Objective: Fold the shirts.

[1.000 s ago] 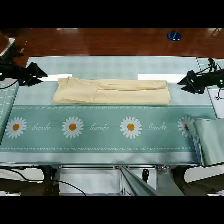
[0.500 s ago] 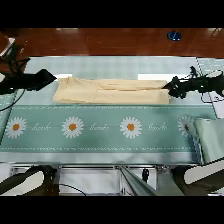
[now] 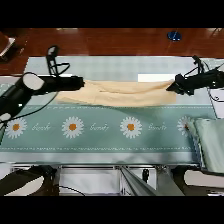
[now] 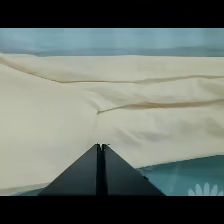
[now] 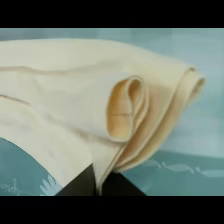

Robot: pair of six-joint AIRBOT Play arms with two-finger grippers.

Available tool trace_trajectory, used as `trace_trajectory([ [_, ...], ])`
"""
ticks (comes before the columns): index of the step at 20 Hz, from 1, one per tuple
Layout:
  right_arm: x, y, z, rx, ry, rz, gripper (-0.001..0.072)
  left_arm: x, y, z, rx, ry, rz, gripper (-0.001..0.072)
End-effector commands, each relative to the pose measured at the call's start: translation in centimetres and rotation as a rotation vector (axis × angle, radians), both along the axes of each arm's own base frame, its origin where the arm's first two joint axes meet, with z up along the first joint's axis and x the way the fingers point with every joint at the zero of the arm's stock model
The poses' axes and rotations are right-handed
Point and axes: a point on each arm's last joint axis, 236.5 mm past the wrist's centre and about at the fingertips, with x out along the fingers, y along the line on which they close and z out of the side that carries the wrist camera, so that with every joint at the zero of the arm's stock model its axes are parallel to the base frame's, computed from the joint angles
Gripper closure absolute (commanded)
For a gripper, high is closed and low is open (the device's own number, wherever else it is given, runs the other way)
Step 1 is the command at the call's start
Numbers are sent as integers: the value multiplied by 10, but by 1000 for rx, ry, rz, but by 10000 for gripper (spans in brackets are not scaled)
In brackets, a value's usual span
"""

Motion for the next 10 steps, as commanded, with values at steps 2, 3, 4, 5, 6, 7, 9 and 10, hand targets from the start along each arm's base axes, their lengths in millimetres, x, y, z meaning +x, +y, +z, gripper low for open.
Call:
trace_trajectory([
  [2, -81, 1, 51, -143, -147, -8, 687, -27, -94, -24, 2, 9, -164, 688],
  [3, -97, 11, 66, -127, -197, -20, 687, -35, -116, -33, -4, 47, -198, 688],
  [4, -113, 18, 78, -120, -234, -31, 687, -43, -140, -41, -4, 84, -248, 688],
  [5, -128, 24, 89, -118, -261, -48, 687, -51, -165, -48, 4, 113, -311, 688],
  [6, -142, 29, 98, -118, -284, -52, 687, -59, -186, -55, 10, 141, -367, 688],
  [7, -154, 33, 108, -121, -308, -49, 687, -68, -207, -62, 13, 179, -413, 688],
  [9, -168, 41, 128, -112, -366, -60, 687, -93, -246, -80, 24, 269, -503, 688],
  [10, -173, 45, 133, -106, -385, -59, 687, -107, -262, -89, 33, 305, -543, 688],
])
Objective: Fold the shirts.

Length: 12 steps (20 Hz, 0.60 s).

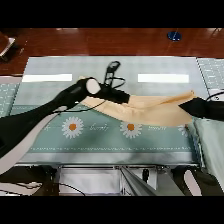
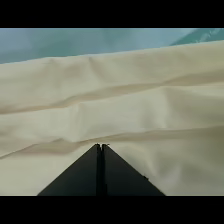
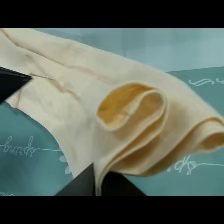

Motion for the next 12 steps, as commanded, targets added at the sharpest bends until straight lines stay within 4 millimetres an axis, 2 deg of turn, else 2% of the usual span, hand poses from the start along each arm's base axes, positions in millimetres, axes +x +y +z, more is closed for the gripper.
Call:
trace_trajectory([
  [1, -32, 18, 23, 31, -69, 3, 687, -57, -66, -36, 45, 158, -156, 687],
  [3, -35, 29, 29, 72, -78, 31, 687, -87, -100, -47, 4, 244, -179, 687],
  [5, -32, 29, 32, 75, -95, 27, 687, -117, -124, -52, -34, 304, -218, 687],
  [7, -31, 28, 32, 75, -97, 24, 687, -132, -131, -53, -38, 315, -246, 687],
  [8, -30, 28, 31, 77, -94, 23, 687, -126, -128, -49, -42, 315, -238, 687],
  [9, -30, 28, 31, 79, -91, 23, 687, -110, -119, -42, -52, 313, -212, 687],
  [10, -29, 29, 31, 86, -88, 24, 687, -88, -106, -33, -66, 318, -169, 687],
  [12, -24, 35, 33, 127, -80, 34, 687, -25, -62, -3, -108, 315, -44, 687],
])
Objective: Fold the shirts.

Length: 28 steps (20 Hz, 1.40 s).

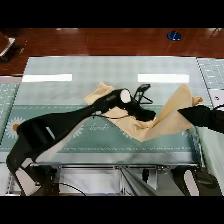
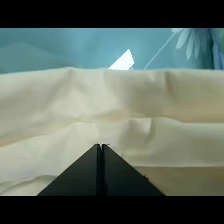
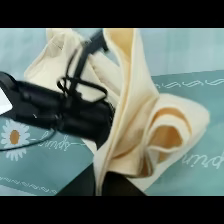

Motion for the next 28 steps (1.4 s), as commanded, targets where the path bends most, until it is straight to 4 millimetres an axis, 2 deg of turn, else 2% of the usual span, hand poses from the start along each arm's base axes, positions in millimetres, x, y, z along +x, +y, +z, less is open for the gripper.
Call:
trace_trajectory([
  [1, 8, 11, 6, 72, -2, 22, 687, 80, 67, 44, -34, -3, 164, 687],
  [3, 20, 19, 12, 141, -17, 42, 687, 135, 144, 84, -35, -87, 295, 687],
  [5, 32, 41, 19, 235, -28, 113, 687, 163, 230, 120, -15, -161, 436, 687],
  [6, 39, 55, 18, 273, -19, 151, 687, 163, 268, 136, -14, -199, 490, 687],
  [8, 61, 83, 5, 292, 8, 196, 687, 141, 326, 156, -1, -278, 563, 687],
  [11, 108, 137, -13, 283, 40, 266, 687, 92, 379, 154, 20, -353, 697, 687],
  [13, 136, 176, -26, 278, 74, 327, 687, 59, 396, 139, 28, -371, 768, 687],
  [16, 174, 234, -53, 279, 130, 399, 687, 16, 396, 110, 32, -349, 785, 687],
  [18, 198, 259, -73, 286, 158, 399, 686, -1, 390, 96, 11, -310, 787, 687],
  [20, 216, 274, -96, 296, 196, 375, 686, -8, 384, 85, -14, -264, 796, 687],
  [21, 218, 280, -107, 304, 229, 370, 686, -10, 382, 82, -12, -256, 793, 687],
  [22, 216, 286, -117, 314, 265, 372, 656, -10, 382, 79, -9, -253, 790, 687],
  [23, 211, 289, -126, 318, 299, 373, 440, -8, 383, 78, -8, -254, 795, 687],
  [24, 202, 292, -131, 310, 323, 408, 300, -6, 384, 78, -7, -260, 804, 687],
  [26, 190, 278, -130, 289, 367, 452, 297, 0, 388, 79, -5, -274, 823, 687],
  [28, 182, 247, -108, 282, 395, 491, 298, 1, 389, 79, -5, -280, 830, 687],
])
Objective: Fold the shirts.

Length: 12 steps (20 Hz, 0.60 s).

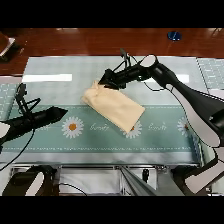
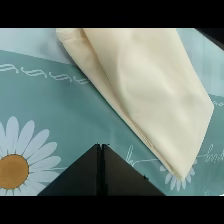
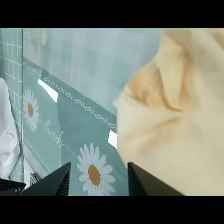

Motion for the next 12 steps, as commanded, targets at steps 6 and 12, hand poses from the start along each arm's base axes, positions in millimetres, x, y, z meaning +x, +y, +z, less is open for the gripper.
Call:
trace_trajectory([
  [6, -36, -236, 59, -694, -171, -152, 298, 4, 2, 0, -9, -11, 22, 687],
  [12, -142, -295, -33, -551, 0, -764, 300, 6, 3, 1, -6, -19, 30, 687],
])
